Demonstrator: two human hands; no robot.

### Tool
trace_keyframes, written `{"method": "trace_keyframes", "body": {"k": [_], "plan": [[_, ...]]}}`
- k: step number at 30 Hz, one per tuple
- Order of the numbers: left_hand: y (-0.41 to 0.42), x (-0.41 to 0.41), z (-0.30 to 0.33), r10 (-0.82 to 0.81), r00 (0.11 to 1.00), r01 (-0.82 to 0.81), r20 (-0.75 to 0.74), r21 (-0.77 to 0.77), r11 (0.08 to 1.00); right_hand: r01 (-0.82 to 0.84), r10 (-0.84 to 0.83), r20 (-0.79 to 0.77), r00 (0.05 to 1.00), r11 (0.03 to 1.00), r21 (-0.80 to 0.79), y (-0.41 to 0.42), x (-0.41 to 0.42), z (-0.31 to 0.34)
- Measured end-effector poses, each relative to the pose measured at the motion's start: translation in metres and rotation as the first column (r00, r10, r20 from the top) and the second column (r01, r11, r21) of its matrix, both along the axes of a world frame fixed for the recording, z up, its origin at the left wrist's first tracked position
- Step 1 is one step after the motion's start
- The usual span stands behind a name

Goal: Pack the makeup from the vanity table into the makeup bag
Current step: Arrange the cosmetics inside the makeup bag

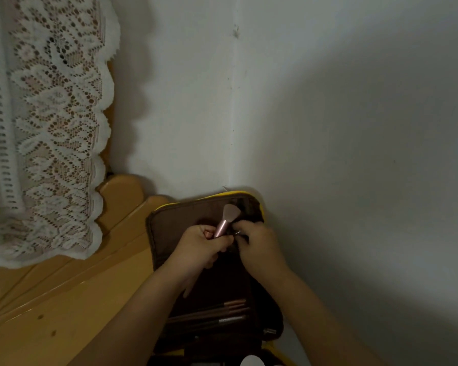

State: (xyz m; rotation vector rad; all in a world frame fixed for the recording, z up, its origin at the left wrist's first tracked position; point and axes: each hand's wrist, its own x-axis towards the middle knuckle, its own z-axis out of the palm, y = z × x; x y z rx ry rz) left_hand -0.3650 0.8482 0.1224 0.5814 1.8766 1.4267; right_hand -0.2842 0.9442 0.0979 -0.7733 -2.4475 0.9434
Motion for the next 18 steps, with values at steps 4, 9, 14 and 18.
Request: {"method": "trace_keyframes", "body": {"k": [4,9,14,18], "plan": [[-0.002,0.001,-0.001,-0.027,0.999,0.026,-0.028,-0.013,1.0,0.199,-0.185,-0.22,0.958,0.979,0.043,0.0,0.009,0.014],[0.0,0.004,-0.005,-0.098,0.987,0.094,-0.126,-0.039,0.995,-0.046,-0.111,-0.304,0.946,0.884,-0.466,-0.006,0.009,0.033],[-0.001,0.007,-0.007,-0.155,0.966,0.141,-0.208,-0.079,0.987,-0.016,-0.154,-0.313,0.937,0.877,-0.48,-0.003,0.013,0.03],[-0.002,0.006,-0.009,-0.232,0.889,0.17,-0.395,-0.187,0.968,0.12,-0.369,-0.404,0.837,0.845,-0.521,0.001,0.029,0.038]]}}
